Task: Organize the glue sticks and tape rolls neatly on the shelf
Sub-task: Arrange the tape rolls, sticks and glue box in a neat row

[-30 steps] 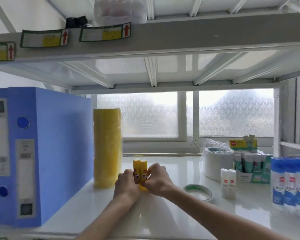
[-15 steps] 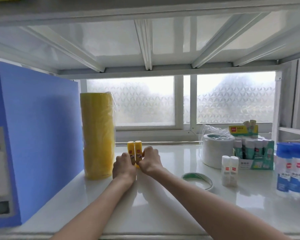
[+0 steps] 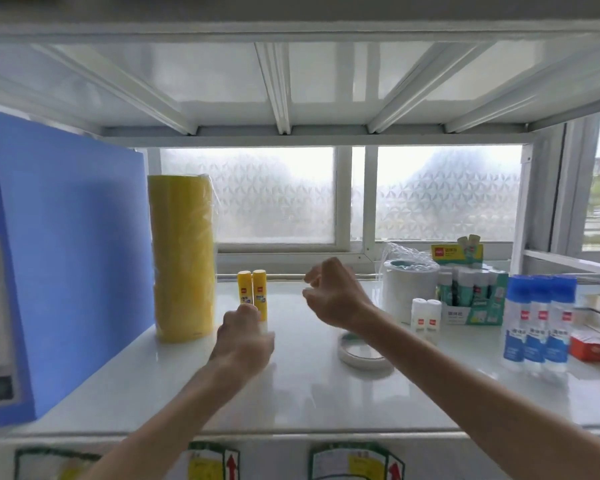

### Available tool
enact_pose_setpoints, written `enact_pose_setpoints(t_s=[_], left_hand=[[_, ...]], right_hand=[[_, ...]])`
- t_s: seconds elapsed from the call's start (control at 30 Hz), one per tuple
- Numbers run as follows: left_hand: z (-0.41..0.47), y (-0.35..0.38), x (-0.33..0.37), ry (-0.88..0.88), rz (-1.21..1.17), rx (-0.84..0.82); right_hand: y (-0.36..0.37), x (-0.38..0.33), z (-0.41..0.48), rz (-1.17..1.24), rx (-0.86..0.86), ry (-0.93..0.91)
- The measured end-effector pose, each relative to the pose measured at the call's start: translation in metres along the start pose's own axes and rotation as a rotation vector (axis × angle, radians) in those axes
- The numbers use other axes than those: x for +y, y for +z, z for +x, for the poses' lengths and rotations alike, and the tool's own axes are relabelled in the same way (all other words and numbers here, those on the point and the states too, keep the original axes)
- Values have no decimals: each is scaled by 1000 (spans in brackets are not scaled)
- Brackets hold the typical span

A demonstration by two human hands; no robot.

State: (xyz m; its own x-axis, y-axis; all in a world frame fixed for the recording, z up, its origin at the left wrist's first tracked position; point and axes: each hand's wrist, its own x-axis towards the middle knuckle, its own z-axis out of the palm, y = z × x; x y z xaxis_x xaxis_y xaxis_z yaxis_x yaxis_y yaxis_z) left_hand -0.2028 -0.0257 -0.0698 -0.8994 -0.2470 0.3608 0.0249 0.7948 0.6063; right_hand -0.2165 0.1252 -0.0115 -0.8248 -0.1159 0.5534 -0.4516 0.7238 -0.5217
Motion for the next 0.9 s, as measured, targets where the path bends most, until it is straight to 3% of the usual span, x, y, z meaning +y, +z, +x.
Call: enact_pose_setpoints(t_s=[0.17,0.3,0.4,0.5,0.9], left_hand=[[-28,8,60,347,-131,-187],[-48,25,96,493,-28,-395],[-56,33,97,504,129,-338],[-53,28,86,489,167,-268],[-39,9,17,396,170,-90]], right_hand=[[-84,27,17,-182,121,104],[-95,72,45,-459,-165,321],[-86,96,57,-589,-323,344],[-77,96,64,-666,-288,268],[10,15,76,-441,-310,-62]])
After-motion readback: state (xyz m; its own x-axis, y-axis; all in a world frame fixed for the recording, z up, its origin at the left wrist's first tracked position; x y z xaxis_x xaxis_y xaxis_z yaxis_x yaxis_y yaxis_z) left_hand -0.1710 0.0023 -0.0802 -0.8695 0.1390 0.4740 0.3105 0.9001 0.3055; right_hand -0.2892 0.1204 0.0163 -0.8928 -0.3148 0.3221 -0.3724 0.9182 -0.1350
